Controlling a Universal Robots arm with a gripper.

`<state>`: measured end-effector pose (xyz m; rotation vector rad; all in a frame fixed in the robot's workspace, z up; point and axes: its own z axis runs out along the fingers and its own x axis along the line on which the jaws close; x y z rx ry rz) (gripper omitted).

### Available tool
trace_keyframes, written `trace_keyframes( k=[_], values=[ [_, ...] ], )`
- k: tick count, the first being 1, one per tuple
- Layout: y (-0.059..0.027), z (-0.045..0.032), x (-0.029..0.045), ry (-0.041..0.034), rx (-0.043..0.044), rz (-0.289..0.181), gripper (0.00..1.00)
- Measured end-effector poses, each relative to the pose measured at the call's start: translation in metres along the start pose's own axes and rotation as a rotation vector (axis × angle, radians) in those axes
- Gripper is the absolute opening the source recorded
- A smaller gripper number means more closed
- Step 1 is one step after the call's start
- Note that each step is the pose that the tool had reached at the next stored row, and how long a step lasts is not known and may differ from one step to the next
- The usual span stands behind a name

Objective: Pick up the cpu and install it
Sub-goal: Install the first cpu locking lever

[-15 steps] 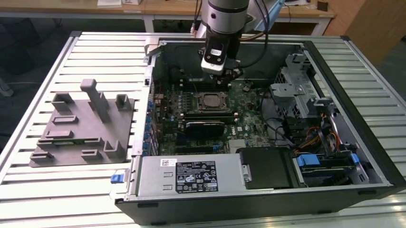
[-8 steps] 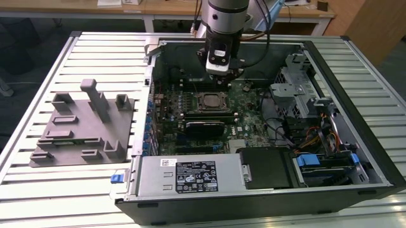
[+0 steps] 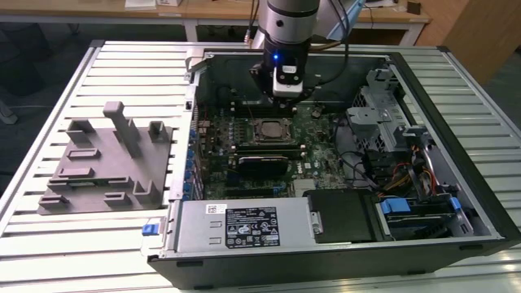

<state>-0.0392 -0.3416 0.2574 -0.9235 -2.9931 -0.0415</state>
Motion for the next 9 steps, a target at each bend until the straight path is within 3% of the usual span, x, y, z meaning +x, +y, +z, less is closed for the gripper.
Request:
trace_keyframes(
  k=[9],
  values=[
    [-0.0104, 0.0002, 0.0149, -0.0034, -0.0044, -0.023, 0.11]
  ],
)
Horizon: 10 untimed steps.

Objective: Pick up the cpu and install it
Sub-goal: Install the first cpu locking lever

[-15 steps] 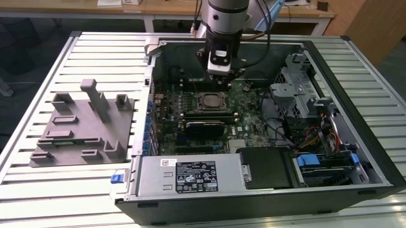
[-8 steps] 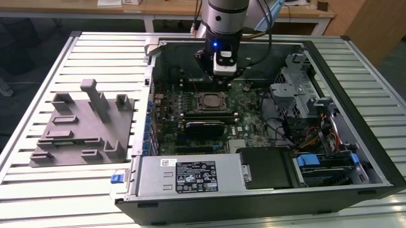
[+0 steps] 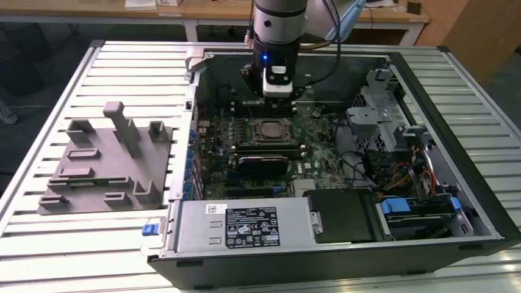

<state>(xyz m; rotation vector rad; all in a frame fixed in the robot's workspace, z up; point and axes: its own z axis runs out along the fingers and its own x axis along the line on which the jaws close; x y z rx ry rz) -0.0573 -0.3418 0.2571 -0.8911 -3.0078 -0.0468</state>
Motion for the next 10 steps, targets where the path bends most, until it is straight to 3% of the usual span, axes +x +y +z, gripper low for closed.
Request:
trace_keyframes(
  k=[10],
  values=[
    [-0.0002, 0.0025, 0.0001, 0.0049, 0.0027, -0.178, 0.11]
  ],
)
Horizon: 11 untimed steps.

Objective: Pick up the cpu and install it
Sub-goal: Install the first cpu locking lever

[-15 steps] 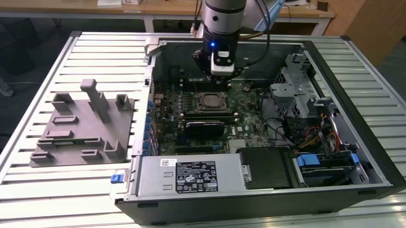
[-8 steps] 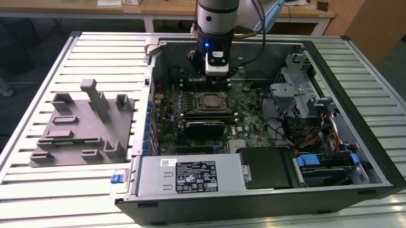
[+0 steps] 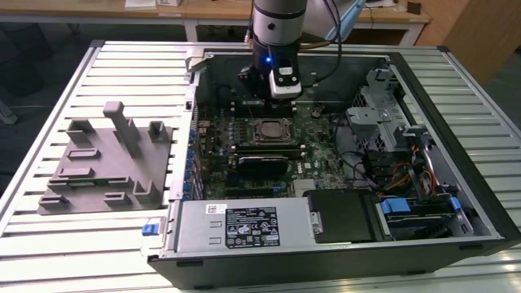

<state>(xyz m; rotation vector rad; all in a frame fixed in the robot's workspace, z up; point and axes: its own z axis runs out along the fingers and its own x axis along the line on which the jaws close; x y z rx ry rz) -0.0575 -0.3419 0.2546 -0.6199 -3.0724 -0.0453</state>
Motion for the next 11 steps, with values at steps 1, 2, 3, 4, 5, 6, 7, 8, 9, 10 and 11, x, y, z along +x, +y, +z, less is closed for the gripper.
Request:
trace_keyframes(
  k=[1, 2, 3, 4, 5, 6, 7, 8, 9, 10, 11],
  values=[
    [0.0000, 0.0000, 0.0000, 0.0004, 0.0002, -0.014, 0.11],
    [-0.0001, 0.0000, 0.0001, 0.0007, 0.0003, -0.025, 0.11],
    [-0.0001, 0.0001, 0.0001, 0.0008, 0.0003, -0.033, 0.11],
    [-0.0001, 0.0001, 0.0001, 0.0010, 0.0002, -0.039, 0.11],
    [-0.0001, 0.0002, 0.0000, 0.0011, 0.0001, -0.042, 0.11],
    [-0.0001, 0.0002, 0.0000, 0.0011, 0.0001, -0.044, 0.11],
    [-0.0001, 0.0002, 0.0000, 0.0012, 0.0002, -0.044, 0.11],
    [-0.0001, 0.0002, 0.0000, 0.0012, 0.0001, -0.045, 0.11],
    [-0.0002, 0.0001, 0.0000, 0.0012, 0.0003, -0.046, 0.11],
    [-0.0004, 0.0002, -0.0001, 0.0013, 0.0002, -0.048, 0.11],
    [-0.0008, 0.0001, -0.0003, 0.0013, 0.0004, -0.051, 0.11]
  ],
)
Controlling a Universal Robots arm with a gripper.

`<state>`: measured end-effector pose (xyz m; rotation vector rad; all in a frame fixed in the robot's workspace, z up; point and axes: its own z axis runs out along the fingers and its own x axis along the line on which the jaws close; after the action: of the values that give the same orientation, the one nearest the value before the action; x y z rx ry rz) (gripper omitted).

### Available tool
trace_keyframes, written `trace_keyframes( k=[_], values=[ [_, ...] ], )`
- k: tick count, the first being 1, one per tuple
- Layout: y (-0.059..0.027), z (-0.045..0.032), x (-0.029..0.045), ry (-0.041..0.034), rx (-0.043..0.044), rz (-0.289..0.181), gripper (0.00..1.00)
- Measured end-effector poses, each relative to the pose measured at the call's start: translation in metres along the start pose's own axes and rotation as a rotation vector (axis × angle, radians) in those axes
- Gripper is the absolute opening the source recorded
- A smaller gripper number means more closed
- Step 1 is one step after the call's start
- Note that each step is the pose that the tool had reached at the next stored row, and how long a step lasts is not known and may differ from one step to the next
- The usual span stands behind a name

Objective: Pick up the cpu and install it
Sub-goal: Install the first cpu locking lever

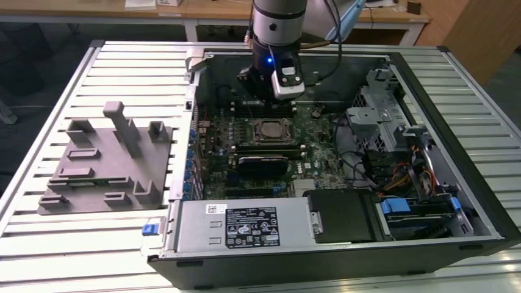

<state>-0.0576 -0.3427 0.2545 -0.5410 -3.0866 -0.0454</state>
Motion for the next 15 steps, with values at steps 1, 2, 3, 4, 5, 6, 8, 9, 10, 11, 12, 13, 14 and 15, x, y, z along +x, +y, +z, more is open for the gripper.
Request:
trace_keyframes(
  k=[1, 2, 3, 4, 5, 6, 8, 9, 10, 11, 12, 13, 14, 15],
  values=[
    [-0.0004, 0.0000, 0.0000, 0.0001, 0.0001, -0.004, 0.11],
    [-0.0010, 0.0000, 0.0002, 0.0002, 0.0001, -0.008, 0.11],
    [-0.0015, 0.0000, 0.0006, 0.0004, 0.0001, -0.014, 0.11],
    [-0.0015, 0.0000, 0.0008, 0.0007, 0.0002, -0.026, 0.11],
    [-0.0015, 0.0000, 0.0008, 0.0012, 0.0005, -0.044, 0.11],
    [-0.0016, 0.0000, 0.0008, 0.0017, 0.0009, -0.062, 0.11],
    [-0.0016, 0.0000, 0.0008, 0.0027, 0.0013, -0.098, 0.11],
    [-0.0016, 0.0000, 0.0008, 0.0032, 0.0015, -0.116, 0.11],
    [-0.0016, 0.0001, 0.0008, 0.0037, 0.0017, -0.134, 0.11],
    [-0.0016, 0.0001, 0.0008, 0.0042, 0.0020, -0.152, 0.11],
    [-0.0016, 0.0001, 0.0008, 0.0046, 0.0022, -0.171, 0.11],
    [-0.0016, 0.0001, 0.0008, 0.0051, 0.0024, -0.190, 0.11],
    [-0.0016, 0.0002, 0.0008, 0.0057, 0.0026, -0.208, 0.11],
    [-0.0016, 0.0002, 0.0009, 0.0061, 0.0028, -0.225, 0.11]
  ],
)
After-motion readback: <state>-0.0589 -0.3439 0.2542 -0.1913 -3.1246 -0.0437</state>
